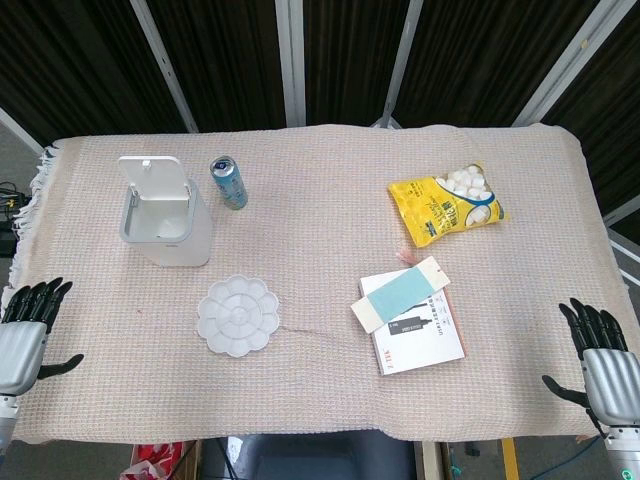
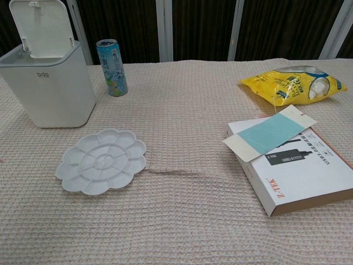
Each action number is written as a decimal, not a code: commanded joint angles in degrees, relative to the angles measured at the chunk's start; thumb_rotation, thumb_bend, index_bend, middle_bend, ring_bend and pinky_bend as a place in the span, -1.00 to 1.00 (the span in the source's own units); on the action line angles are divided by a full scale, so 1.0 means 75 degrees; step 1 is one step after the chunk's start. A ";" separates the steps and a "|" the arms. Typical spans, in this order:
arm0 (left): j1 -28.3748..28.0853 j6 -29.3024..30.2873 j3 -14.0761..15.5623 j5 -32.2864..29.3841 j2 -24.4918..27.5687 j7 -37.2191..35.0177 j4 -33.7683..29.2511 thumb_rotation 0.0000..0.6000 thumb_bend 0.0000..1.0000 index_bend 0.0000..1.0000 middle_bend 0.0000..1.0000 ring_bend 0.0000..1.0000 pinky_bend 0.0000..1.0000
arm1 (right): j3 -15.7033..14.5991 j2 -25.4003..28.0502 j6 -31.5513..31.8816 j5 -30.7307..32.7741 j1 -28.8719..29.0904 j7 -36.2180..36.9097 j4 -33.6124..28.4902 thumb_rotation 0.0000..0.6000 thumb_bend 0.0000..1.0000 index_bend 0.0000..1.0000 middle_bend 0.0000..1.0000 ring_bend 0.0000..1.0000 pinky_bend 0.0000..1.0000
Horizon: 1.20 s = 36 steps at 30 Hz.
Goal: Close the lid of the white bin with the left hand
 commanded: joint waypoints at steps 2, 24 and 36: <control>-0.0002 0.0001 -0.0003 0.0003 0.0001 0.0007 0.0000 1.00 -1.00 -1.00 -1.00 -1.00 -1.00 | 0.0002 0.0001 0.0007 0.0000 -0.0002 0.0002 0.0000 1.00 -0.70 -1.00 -1.00 -1.00 -1.00; -0.1499 -0.0598 -0.1982 -0.1767 0.0296 0.1303 -0.0738 1.00 -0.04 -1.00 0.35 0.28 0.61 | 0.0069 -0.0034 -0.0114 0.0127 0.0065 0.0107 -0.0088 1.00 -0.70 -1.00 -1.00 -1.00 -1.00; -0.3822 -0.3142 -0.3270 -0.5703 0.0695 0.2560 -0.0738 1.00 0.27 -1.00 0.91 0.73 0.95 | 0.0112 -0.0027 -0.0314 0.0327 0.0131 0.0226 -0.0226 1.00 -0.70 -1.00 -1.00 -1.00 -1.00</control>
